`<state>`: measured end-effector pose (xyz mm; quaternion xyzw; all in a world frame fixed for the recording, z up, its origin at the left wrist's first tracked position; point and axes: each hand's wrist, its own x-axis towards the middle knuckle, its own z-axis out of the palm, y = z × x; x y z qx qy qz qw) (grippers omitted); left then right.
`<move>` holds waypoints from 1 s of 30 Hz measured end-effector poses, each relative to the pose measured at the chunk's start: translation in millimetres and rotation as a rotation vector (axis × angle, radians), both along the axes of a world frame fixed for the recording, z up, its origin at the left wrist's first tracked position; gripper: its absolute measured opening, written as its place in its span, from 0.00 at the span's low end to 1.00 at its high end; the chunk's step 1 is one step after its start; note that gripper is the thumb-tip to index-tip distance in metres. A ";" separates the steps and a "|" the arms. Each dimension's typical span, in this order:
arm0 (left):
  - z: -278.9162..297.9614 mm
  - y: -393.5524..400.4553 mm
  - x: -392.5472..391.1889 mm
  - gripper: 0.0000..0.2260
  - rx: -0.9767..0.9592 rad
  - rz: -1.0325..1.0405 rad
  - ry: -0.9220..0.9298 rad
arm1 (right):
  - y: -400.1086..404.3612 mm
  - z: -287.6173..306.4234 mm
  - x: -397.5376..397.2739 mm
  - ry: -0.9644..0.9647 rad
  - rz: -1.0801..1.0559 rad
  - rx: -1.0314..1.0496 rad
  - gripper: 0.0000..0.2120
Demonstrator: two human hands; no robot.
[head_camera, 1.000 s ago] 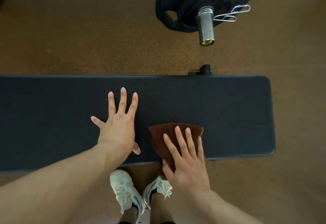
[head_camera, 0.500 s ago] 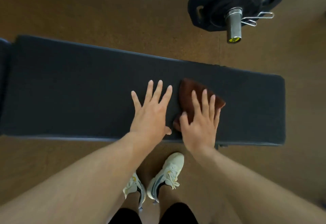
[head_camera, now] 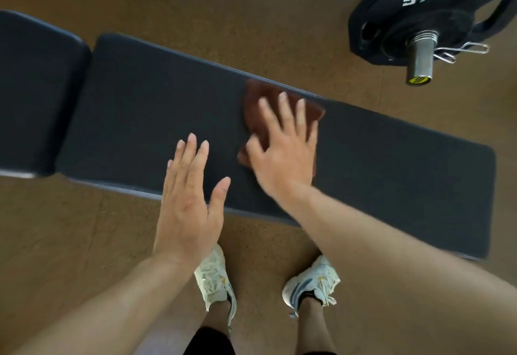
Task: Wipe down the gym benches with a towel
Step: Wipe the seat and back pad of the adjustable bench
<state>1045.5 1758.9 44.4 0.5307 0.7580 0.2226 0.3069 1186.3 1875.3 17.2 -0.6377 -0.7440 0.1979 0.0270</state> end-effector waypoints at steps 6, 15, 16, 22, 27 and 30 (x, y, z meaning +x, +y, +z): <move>14.2 13.4 31.7 0.29 -0.033 -0.039 -0.034 | -105.1 2.0 105.6 -0.047 0.288 -0.074 0.35; 9.6 21.9 102.9 0.27 -0.047 -0.117 -0.085 | 52.7 -3.8 113.2 -0.060 -0.334 -0.143 0.32; 7.9 23.1 115.9 0.26 -0.048 -0.127 -0.086 | 49.3 -5.6 112.2 -0.054 -0.270 -0.111 0.31; 12.6 40.5 213.3 0.25 -0.072 -0.201 -0.157 | -83.4 -6.0 252.7 -0.094 0.039 -0.040 0.29; 13.1 58.7 280.0 0.25 -0.079 -0.287 -0.170 | -104.9 -0.8 336.9 -0.155 -0.037 -0.183 0.29; 9.4 71.0 310.4 0.25 -0.068 -0.292 -0.176 | -24.4 -6.3 337.5 -0.115 -0.071 -0.167 0.30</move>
